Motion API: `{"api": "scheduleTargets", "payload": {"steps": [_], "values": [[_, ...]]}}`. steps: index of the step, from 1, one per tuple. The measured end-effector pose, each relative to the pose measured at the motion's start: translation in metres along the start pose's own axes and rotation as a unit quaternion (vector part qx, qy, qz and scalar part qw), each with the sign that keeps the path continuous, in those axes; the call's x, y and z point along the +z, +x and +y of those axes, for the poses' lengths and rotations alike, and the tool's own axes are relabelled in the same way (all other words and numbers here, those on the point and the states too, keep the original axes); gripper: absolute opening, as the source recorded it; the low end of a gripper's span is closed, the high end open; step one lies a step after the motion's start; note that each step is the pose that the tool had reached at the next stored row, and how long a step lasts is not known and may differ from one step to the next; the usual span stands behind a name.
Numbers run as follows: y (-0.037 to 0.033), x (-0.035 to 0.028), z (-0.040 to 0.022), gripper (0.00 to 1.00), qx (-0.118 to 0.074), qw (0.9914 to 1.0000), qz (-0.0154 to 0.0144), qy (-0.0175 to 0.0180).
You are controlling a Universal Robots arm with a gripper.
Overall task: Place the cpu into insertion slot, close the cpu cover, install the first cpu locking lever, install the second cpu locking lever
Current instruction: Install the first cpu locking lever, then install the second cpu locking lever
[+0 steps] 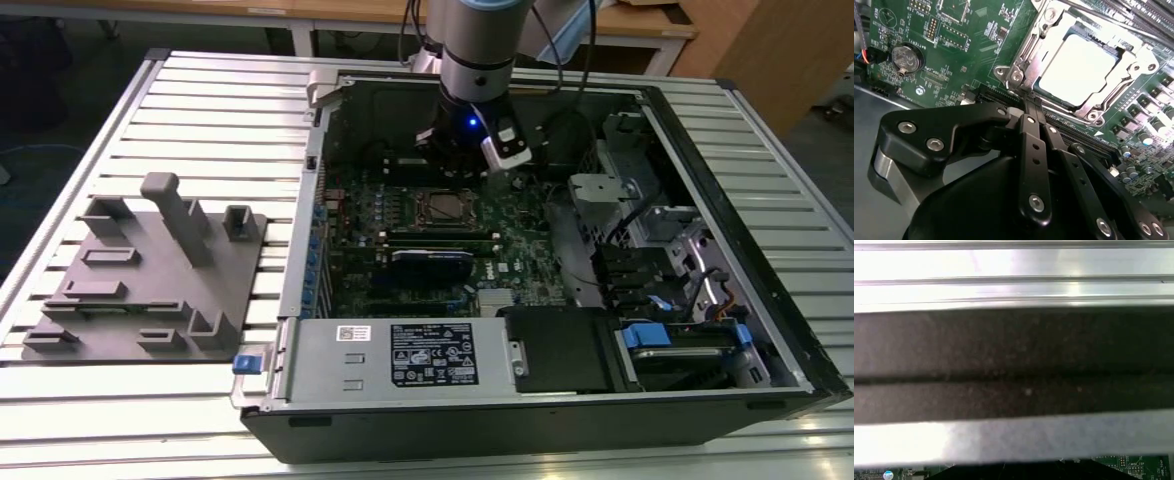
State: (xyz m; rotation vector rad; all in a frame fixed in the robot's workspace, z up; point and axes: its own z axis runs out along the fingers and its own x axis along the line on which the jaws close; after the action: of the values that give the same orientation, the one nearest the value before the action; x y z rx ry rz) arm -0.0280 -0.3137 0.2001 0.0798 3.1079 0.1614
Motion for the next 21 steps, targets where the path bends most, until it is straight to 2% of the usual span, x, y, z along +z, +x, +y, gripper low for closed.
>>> {"api": "scheduleTargets", "payload": {"steps": [14,18,21], "values": [[-0.0002,-0.0003,-0.0029,0.1,0.0,1.0,0.0,0.0],[-0.0004,-0.0021,-0.0028,0.1,0.0,1.0,0.0,0.0004],[-0.0006,-0.0039,-0.0025,0.1,0.0,1.0,-0.0002,0.0028]]}}
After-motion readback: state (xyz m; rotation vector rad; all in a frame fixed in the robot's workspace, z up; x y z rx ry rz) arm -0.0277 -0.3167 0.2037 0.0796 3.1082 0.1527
